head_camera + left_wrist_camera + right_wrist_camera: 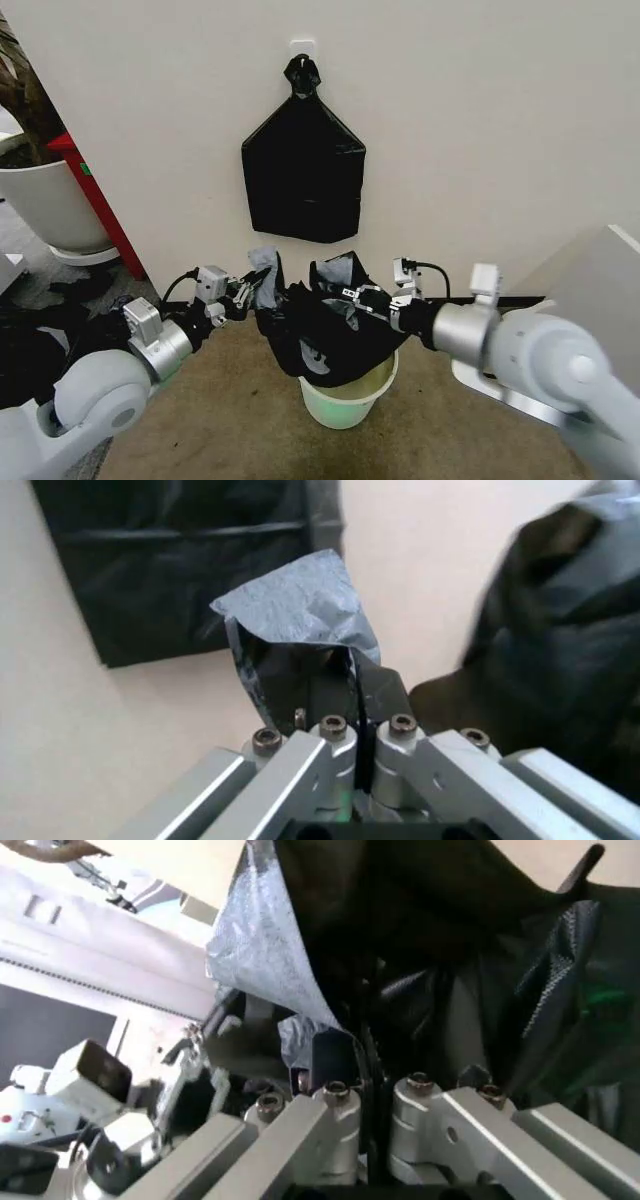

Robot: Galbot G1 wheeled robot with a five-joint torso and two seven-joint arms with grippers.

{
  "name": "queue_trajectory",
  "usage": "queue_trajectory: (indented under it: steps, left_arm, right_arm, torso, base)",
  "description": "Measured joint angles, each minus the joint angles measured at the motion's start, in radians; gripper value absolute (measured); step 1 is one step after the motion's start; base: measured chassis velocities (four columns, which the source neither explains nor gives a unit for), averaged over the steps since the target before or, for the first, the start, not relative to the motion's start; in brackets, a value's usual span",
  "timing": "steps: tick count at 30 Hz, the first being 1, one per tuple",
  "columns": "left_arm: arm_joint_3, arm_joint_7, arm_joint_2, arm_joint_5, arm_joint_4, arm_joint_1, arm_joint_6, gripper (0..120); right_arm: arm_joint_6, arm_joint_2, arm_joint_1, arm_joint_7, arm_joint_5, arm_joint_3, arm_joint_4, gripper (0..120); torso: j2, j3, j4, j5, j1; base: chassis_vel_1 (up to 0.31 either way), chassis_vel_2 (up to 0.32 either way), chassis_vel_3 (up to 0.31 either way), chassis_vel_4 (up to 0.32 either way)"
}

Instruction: Place the garbage bag over the trash bin.

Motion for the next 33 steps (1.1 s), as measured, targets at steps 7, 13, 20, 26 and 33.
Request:
queue_trajectory:
  steps: [7, 13, 20, 26, 33]
  left_arm:
    - [-0.048, -0.003, 0.031, -0.006, -0.087, 0.006, -0.020, 0]
    - [-0.058, -0.004, 0.062, -0.038, -0.147, -0.031, -0.028, 0]
    - [-0.038, 0.004, 0.062, -0.046, -0.131, -0.056, -0.026, 0]
    - [-0.009, 0.016, 0.039, -0.028, -0.087, -0.040, -0.024, 0]
    - [0.030, 0.030, -0.014, -0.014, 0.020, -0.062, -0.009, 0]
  right_arm:
    - [0.050, -0.002, 0.155, 0.058, 0.092, -0.015, 0.059, 0]
    - [0.091, -0.050, 0.270, 0.119, 0.297, 0.041, 0.097, 0]
    - [0.066, -0.075, 0.190, 0.159, 0.343, 0.037, 0.098, 0]
    - [0.086, 0.001, 0.157, 0.212, 0.345, -0.052, 0.044, 0]
    - [0.051, 0.087, 0.173, 0.222, 0.321, -0.121, -0.140, 0]
  torso:
    - [0.000, 0.000, 0.0003, 0.0000, 0.000]
    - [0.000, 0.000, 0.0004, -0.0001, 0.000]
    - [0.000, 0.000, -0.0001, 0.0004, 0.000]
    - [0.000, 0.000, 0.0003, 0.0002, 0.000]
    - [0.000, 0.000, 0.0006, 0.0001, 0.000]
  base:
    - [0.000, 0.000, 0.000, 0.000]
    - [0.000, 0.000, 0.000, 0.000]
    - [0.000, 0.000, 0.000, 0.000]
    - [0.000, 0.000, 0.000, 0.000]
    - [0.000, 0.000, 0.000, 0.000]
